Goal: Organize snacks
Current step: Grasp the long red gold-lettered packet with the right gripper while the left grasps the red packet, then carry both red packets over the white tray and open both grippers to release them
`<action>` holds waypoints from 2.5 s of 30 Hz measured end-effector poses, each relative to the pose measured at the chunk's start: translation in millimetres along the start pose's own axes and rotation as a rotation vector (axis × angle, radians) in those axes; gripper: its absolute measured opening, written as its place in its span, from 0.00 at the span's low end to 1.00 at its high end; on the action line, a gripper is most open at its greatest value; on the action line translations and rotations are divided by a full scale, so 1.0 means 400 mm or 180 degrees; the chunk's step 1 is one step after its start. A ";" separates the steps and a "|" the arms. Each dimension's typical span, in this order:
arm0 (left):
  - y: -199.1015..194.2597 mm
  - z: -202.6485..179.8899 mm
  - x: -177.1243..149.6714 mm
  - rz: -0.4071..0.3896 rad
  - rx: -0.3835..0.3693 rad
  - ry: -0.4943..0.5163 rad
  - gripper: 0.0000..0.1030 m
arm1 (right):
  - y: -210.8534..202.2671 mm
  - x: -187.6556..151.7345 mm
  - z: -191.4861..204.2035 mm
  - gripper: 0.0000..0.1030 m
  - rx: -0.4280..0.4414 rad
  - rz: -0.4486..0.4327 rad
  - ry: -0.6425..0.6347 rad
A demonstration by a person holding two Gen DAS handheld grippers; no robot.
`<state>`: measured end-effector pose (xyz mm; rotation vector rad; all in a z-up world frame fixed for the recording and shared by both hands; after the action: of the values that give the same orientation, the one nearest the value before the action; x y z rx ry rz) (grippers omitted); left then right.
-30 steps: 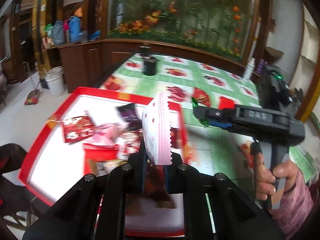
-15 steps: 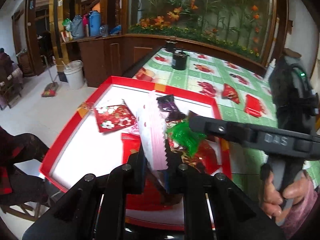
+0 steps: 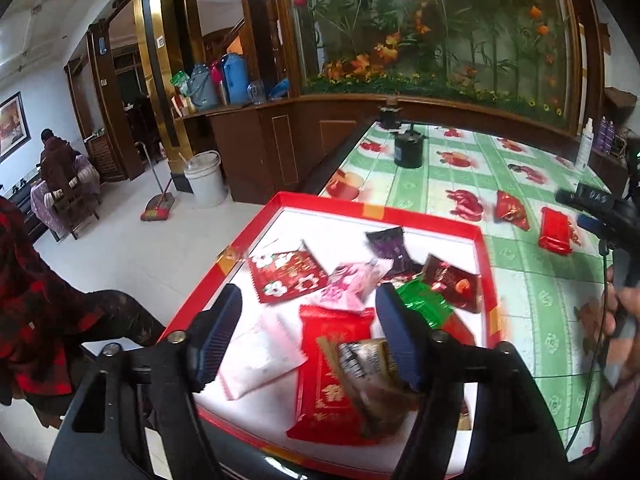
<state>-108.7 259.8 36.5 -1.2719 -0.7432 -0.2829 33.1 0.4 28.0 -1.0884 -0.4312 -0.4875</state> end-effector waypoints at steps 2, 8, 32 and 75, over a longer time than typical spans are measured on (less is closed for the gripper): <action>-0.004 -0.023 0.006 -0.0015 -0.0033 0.0046 0.68 | 0.016 0.028 -0.091 0.67 -0.0362 0.0023 0.0205; -0.025 -0.143 0.028 -0.0044 -0.0189 0.0352 0.68 | 0.090 0.035 -0.190 0.67 -0.0656 0.0384 0.0424; 0.081 -0.538 0.199 0.0309 -0.0471 0.1024 0.82 | 0.114 0.075 -0.257 0.46 -0.1189 0.0904 -0.0551; 0.074 -0.663 0.060 0.0566 -0.1149 0.1150 0.45 | 0.091 0.076 -0.312 0.46 0.0785 0.1532 0.0302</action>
<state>17.8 26.3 2.1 -1.5622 -0.2728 -0.5018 90.1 -104.3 -31.7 -0.8866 -0.1304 -0.0559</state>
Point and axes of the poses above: each gripper's, at about its wrist camera, not at the fingertips, and y roughly the way its jaws point, z to its left, x to its top, the point moved 6 cm from there along y, roughly the way its jaws point, and after that the axes turned 13 degrees about z, right-handed, at the moved point
